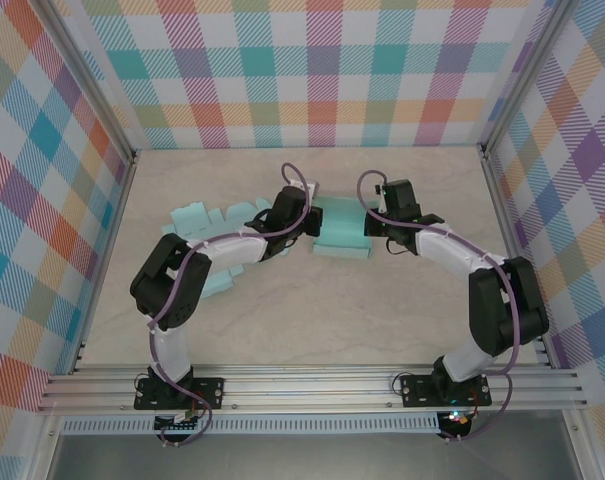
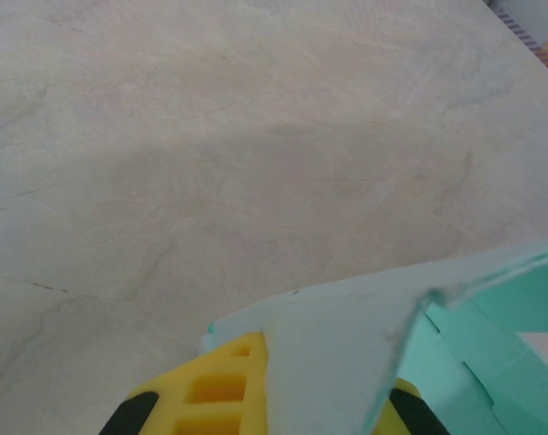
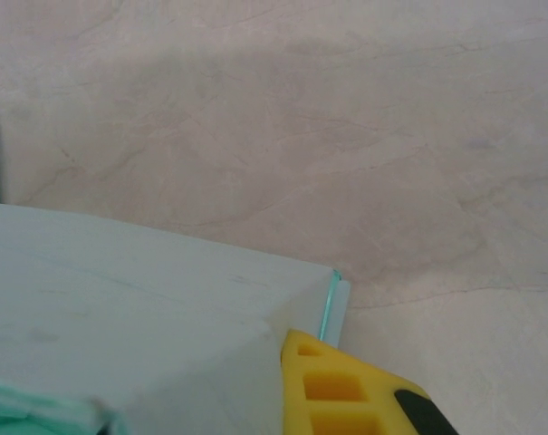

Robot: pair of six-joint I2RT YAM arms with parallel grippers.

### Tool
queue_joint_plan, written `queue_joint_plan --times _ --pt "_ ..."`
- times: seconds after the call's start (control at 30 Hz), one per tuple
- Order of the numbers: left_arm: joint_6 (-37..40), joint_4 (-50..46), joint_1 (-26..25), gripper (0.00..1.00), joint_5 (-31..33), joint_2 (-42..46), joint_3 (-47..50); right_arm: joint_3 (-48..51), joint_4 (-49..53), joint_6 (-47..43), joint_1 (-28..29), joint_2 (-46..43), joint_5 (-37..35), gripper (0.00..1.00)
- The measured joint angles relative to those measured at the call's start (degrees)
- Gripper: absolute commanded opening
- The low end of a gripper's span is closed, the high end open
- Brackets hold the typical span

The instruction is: Fold the paper box

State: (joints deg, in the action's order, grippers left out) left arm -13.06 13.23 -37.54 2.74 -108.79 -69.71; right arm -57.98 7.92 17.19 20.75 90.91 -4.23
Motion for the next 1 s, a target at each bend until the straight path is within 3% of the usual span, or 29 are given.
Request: queue_joint_plan --times 0.5,1.0 --pt "-2.4 0.5 -0.1 0.00 7.8 -8.5 -11.4 -5.9 -6.7 -1.6 0.0 7.1 -7.2 0.08" --pt "-5.9 9.5 -0.1 0.00 8.9 -10.4 -7.4 1.6 -20.4 -0.4 0.1 8.0 -7.5 0.09"
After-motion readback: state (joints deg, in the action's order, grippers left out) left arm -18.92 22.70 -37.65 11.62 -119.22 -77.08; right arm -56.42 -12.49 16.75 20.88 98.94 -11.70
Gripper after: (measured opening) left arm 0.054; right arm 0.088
